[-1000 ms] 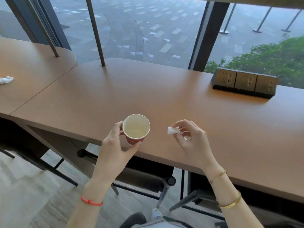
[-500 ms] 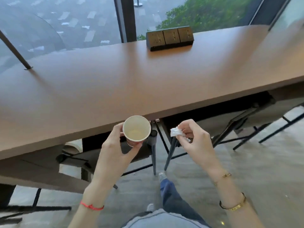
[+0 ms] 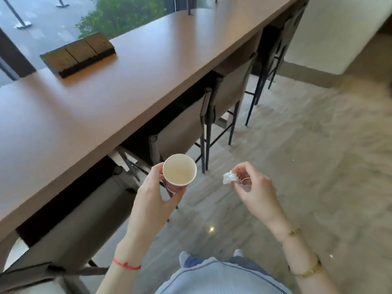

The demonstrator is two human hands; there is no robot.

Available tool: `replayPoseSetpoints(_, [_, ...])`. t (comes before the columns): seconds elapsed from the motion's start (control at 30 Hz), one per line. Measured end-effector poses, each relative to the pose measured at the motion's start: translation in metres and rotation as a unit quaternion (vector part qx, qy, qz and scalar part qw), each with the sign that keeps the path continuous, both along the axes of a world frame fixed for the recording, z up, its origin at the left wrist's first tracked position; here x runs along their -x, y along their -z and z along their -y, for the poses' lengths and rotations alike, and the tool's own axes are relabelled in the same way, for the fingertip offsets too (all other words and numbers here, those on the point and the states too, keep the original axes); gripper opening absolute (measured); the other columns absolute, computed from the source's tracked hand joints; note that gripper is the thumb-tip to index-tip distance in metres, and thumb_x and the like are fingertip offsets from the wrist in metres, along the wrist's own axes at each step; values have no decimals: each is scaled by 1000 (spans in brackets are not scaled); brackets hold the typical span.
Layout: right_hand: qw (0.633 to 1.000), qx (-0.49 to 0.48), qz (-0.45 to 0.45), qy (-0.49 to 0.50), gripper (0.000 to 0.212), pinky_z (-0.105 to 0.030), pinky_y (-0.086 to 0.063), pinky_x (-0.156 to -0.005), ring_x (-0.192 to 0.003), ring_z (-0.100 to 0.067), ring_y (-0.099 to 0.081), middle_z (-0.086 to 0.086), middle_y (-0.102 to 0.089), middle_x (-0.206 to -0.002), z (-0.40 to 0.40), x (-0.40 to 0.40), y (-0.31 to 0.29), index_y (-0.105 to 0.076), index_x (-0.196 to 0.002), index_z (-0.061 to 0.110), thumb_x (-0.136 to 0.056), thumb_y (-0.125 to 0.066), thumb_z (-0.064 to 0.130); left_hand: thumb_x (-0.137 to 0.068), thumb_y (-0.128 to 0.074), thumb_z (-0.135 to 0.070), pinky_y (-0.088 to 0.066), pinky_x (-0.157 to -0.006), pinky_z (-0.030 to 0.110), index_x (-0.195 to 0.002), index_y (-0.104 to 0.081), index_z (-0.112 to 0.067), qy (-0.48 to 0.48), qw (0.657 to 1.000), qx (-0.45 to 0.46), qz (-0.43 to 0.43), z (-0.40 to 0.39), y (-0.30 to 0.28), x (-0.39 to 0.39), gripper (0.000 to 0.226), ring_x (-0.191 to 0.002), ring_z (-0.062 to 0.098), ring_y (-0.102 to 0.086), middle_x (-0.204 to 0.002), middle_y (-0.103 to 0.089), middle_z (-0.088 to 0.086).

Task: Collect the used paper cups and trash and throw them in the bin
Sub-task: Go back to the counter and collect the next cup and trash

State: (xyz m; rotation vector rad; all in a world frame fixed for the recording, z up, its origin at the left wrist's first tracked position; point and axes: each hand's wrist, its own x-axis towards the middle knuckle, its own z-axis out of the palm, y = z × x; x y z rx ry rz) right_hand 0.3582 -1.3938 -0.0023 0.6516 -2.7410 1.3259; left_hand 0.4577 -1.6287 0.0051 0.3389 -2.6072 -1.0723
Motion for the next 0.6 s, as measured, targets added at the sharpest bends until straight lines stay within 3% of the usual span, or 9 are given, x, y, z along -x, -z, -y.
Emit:
replayPoseSetpoints(0.17, [994,20,1,107,25,-19,-48,-73,-80,-7,-61,11,-64,-89,-90,-25,4,-56,-93,23,-81,-68,5,-76,-78,-38,-42,-85,14,-127,-43,-30,120,993,6,-3,-76,0,34,63,-107,-2,-53,-117,-55,-23])
replayPoseSetpoints(0.3, [980,22,3,197,25,-15,-46,-74,-80,-6,-61,8,-64,-89,-178,-54,9,-57,-93,22,-81,-67,3,-75,-78,-41,-38,-76,9,-124,-46,-28,192,981,8,-2,-163,3,53,60,-96,-3,-52,-110,-56,-20])
replayPoseSetpoints(0.5, [943,6,17,332,26,-20,-48,-75,-81,-6,-62,10,-64,-90,-327,-118,12,-55,-94,26,-82,-66,5,-73,-78,-45,-45,-76,22,-121,-44,-35,300,954,-21,-4,-318,7,57,60,-95,-4,-52,-108,-57,-24])
replayPoseSetpoints(0.6, [922,2,16,387,26,-24,-50,-75,-81,-9,-61,7,-64,-91,-393,-149,12,-56,-95,22,-81,-66,3,-72,-78,-48,-41,-74,9,-118,-42,-39,356,934,-26,2,-390,12,54,59,-94,-7,-52,-105,-56,-29])
